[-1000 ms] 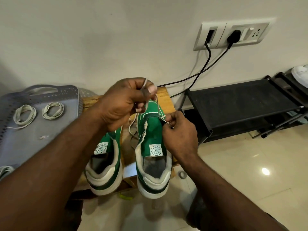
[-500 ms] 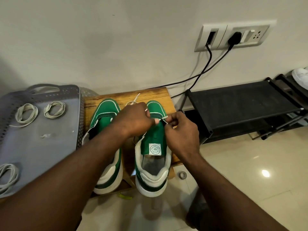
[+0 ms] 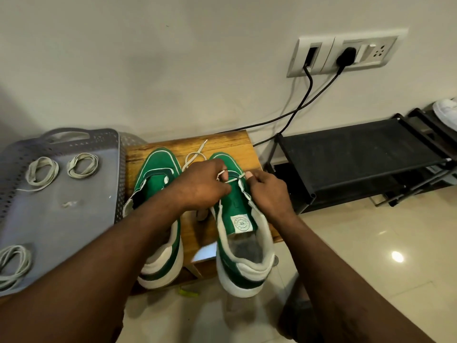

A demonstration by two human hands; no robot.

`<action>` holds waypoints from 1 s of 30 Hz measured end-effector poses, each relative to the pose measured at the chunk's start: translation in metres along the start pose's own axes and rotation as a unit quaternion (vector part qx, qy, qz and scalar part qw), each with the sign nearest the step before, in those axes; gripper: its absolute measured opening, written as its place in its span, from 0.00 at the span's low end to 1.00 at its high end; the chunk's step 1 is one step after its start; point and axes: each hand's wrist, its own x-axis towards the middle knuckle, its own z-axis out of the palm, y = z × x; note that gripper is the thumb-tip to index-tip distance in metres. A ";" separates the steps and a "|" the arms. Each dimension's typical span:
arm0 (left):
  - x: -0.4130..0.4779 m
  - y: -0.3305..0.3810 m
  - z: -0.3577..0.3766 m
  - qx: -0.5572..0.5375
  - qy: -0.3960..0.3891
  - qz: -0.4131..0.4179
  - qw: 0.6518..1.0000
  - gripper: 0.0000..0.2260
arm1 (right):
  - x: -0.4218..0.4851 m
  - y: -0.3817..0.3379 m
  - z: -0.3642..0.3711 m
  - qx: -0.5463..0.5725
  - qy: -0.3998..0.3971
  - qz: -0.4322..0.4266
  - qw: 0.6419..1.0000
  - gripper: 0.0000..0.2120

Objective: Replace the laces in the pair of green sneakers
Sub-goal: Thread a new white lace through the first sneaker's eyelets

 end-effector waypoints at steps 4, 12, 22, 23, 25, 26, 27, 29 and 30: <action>-0.008 0.011 -0.002 -0.047 -0.006 0.051 0.998 0.06 | 0.002 -0.002 -0.005 0.133 -0.018 0.055 0.989 0.18; -0.013 0.015 -0.008 -0.078 -0.049 0.082 0.992 0.09 | 0.006 -0.002 -0.012 0.420 -0.030 0.075 0.904 0.13; -0.005 0.006 -0.005 -0.028 -0.003 0.061 0.998 0.09 | 0.007 -0.005 -0.026 0.522 0.110 -0.073 0.843 0.21; -0.003 0.002 -0.005 -0.012 0.005 0.049 0.999 0.08 | 0.006 -0.005 -0.029 0.509 0.136 -0.092 0.845 0.22; 0.000 -0.005 -0.005 0.018 0.012 0.025 0.999 0.08 | 0.004 -0.005 -0.033 0.464 0.184 -0.134 0.856 0.22; 0.001 -0.009 -0.004 0.028 0.015 0.014 0.999 0.08 | 0.004 -0.003 -0.033 0.424 0.201 -0.158 0.869 0.23; 0.002 -0.010 -0.003 0.036 0.018 0.004 0.999 0.08 | 0.003 -0.001 -0.032 0.370 0.213 -0.182 0.886 0.23; 0.004 -0.013 0.001 0.049 0.030 -0.011 0.998 0.08 | 0.002 0.003 -0.023 0.256 0.215 -0.203 0.920 0.23; 0.005 -0.014 0.003 0.052 0.035 -0.015 0.998 0.08 | 0.002 0.005 -0.018 0.214 0.213 -0.191 0.934 0.24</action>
